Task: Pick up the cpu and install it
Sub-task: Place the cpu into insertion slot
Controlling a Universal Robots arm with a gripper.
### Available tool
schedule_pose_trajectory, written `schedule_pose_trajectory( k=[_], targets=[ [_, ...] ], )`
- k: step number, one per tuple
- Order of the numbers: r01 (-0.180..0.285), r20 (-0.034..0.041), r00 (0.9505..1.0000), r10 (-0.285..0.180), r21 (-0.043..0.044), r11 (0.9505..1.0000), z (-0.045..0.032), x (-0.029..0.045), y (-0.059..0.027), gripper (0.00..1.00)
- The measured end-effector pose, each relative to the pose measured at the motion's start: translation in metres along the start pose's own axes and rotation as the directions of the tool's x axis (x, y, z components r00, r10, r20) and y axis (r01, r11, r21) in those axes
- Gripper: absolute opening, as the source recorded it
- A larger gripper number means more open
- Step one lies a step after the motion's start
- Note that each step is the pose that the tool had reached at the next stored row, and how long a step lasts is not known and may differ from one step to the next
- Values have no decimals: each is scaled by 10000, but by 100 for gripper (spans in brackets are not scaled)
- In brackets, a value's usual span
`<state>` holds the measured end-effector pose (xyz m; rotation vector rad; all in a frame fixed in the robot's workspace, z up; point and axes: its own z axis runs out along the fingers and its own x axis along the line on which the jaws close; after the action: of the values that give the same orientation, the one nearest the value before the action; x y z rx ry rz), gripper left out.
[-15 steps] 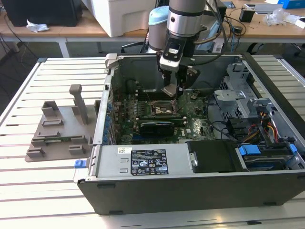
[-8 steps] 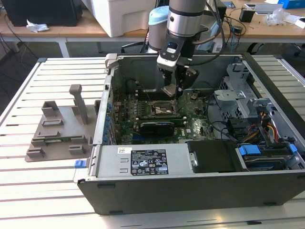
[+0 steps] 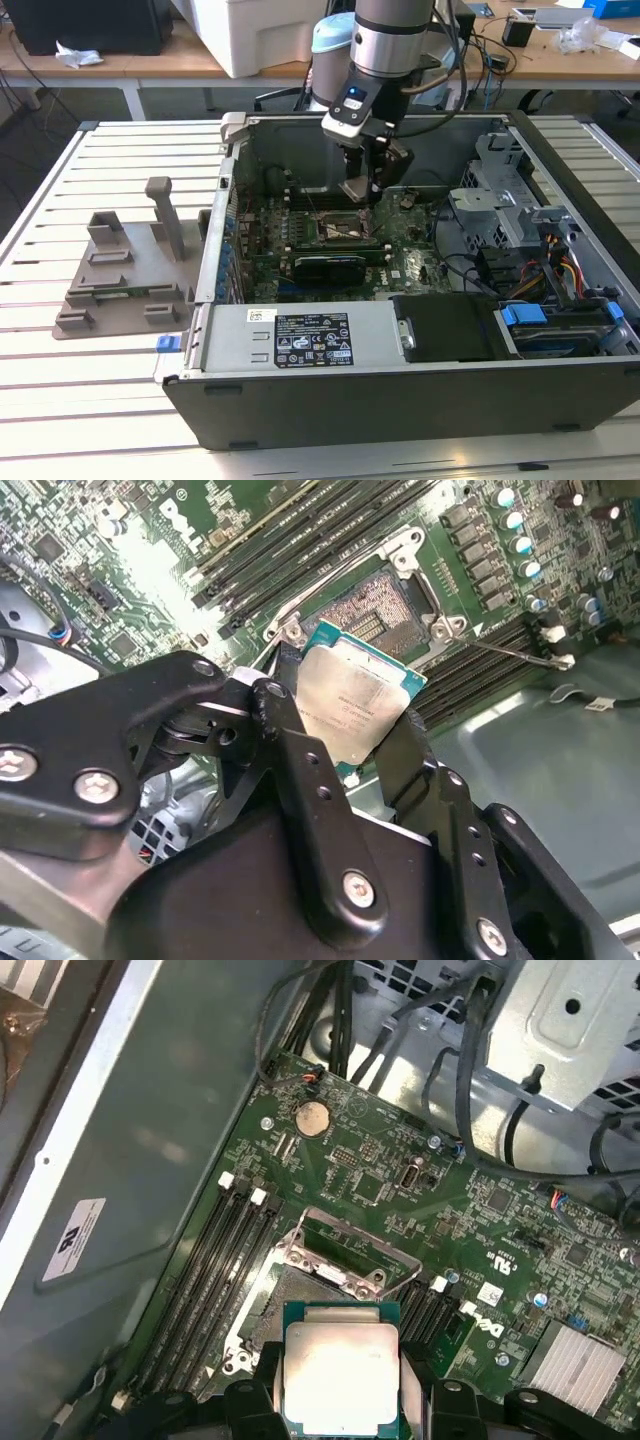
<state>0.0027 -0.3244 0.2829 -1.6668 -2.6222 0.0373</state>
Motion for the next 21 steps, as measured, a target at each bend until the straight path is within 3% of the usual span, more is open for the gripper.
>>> schedule_pose_trajectory(
  k=[8, 11, 21],
  targets=[
    [-854, -14, 9963, 854, -3, 9963, 0, -1, 1, 55],
    [-1353, -19, 9908, 1353, -5, 9908, 0, -1, 2, 55],
    [-2303, -30, 9731, 2303, -6, 9731, 0, -2, 4, 55]
  ],
)
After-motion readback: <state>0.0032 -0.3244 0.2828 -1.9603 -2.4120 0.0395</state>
